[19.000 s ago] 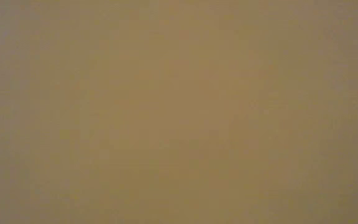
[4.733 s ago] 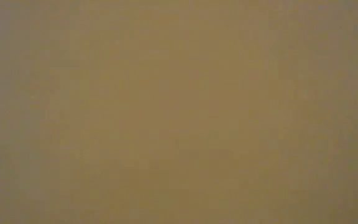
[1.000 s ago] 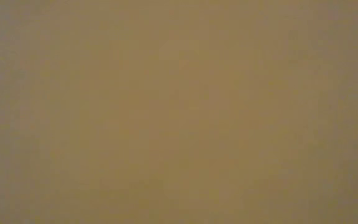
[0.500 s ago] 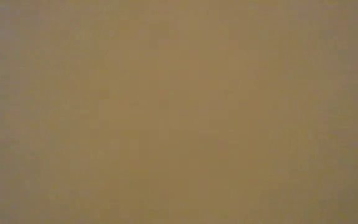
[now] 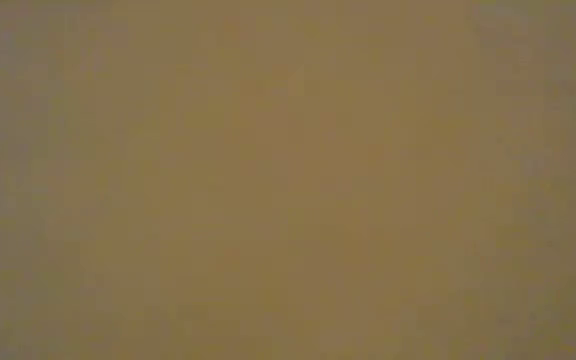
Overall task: Pick & Place USB Port
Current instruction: Put the brown video cable into the gray bin
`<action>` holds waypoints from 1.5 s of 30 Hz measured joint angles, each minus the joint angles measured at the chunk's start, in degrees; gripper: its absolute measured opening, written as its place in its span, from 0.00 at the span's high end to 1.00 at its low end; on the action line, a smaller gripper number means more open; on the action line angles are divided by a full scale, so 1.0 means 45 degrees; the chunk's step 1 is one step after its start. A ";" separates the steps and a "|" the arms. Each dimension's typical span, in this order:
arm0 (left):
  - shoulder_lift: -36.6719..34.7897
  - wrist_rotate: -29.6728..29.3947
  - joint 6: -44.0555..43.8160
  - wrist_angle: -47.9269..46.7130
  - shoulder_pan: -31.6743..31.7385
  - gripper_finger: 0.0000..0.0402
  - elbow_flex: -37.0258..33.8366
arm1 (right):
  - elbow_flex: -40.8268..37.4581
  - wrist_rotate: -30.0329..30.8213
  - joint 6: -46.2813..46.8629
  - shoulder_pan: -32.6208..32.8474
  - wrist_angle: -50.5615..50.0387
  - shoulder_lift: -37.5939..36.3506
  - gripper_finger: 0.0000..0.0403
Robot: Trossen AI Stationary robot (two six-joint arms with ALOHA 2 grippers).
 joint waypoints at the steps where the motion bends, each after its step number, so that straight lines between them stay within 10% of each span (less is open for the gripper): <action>1: 0.0004 0.0025 -0.0128 0.0007 0.0081 0.90 0.0000 | 0.0000 0.0000 -0.0018 0.0073 0.0076 0.0000 0.65; 19: 0.0006 0.1340 -0.3094 -0.1438 -0.0290 0.90 -0.0001 | 0.0000 0.0175 -0.2131 0.0732 0.2562 -0.0010 0.65; 45: 0.0015 0.2244 -0.1553 -0.0884 0.0719 0.90 -0.0010 | 0.0000 0.0871 -0.3442 0.1221 0.3746 -0.0015 0.65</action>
